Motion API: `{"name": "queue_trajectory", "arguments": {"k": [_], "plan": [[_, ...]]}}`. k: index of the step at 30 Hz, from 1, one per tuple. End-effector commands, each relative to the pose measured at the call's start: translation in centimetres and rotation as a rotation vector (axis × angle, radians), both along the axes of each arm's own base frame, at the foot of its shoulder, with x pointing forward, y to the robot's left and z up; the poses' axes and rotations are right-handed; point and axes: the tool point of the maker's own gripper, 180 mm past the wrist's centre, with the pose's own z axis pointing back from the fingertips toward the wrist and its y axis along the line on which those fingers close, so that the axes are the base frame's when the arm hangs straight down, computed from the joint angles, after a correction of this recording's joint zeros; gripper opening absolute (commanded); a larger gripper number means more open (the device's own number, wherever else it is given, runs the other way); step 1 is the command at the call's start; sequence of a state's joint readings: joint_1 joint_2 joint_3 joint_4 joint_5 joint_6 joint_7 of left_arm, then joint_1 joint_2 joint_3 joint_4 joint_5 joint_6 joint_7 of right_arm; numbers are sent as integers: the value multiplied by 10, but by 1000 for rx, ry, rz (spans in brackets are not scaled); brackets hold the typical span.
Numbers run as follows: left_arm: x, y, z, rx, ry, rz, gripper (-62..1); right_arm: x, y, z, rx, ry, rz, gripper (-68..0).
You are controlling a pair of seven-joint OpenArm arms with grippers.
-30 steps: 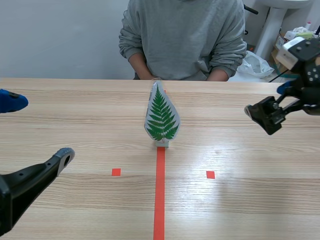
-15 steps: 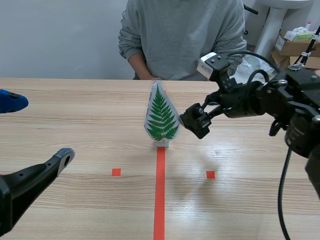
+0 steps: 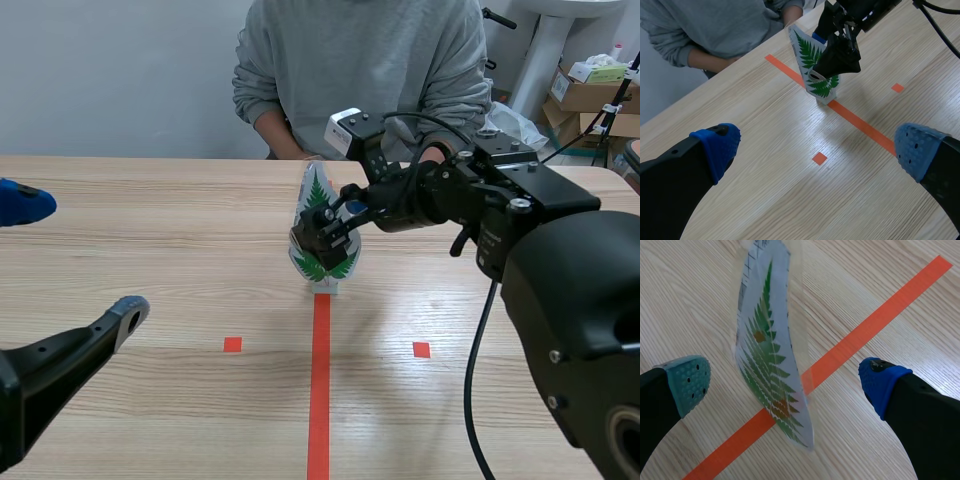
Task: Do the leaf sorting experiment
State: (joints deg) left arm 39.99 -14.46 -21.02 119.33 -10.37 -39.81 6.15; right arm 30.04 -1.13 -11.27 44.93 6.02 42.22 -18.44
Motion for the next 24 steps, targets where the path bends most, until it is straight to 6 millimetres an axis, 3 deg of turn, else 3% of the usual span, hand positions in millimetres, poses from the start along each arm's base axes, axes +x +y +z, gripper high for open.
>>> {"name": "queue_trajectory", "arguments": {"k": [1,5,13,20,24], "plan": [[0,-5,6,-27,-17,-9,14,9,-3,14,15,-39,-2,-68],[0,-5,6,-27,-17,-9,14,6,-3,10,20,-31,-3,-106],[0,-5,8,-30,-22,-10,14,0,-1,5,53,-33,-13,-314],[0,-5,8,-30,-22,-10,14,2,0,9,67,-45,-15,-541],[0,-5,8,-30,-22,-10,14,3,1,12,85,-60,-18,-603]]}}
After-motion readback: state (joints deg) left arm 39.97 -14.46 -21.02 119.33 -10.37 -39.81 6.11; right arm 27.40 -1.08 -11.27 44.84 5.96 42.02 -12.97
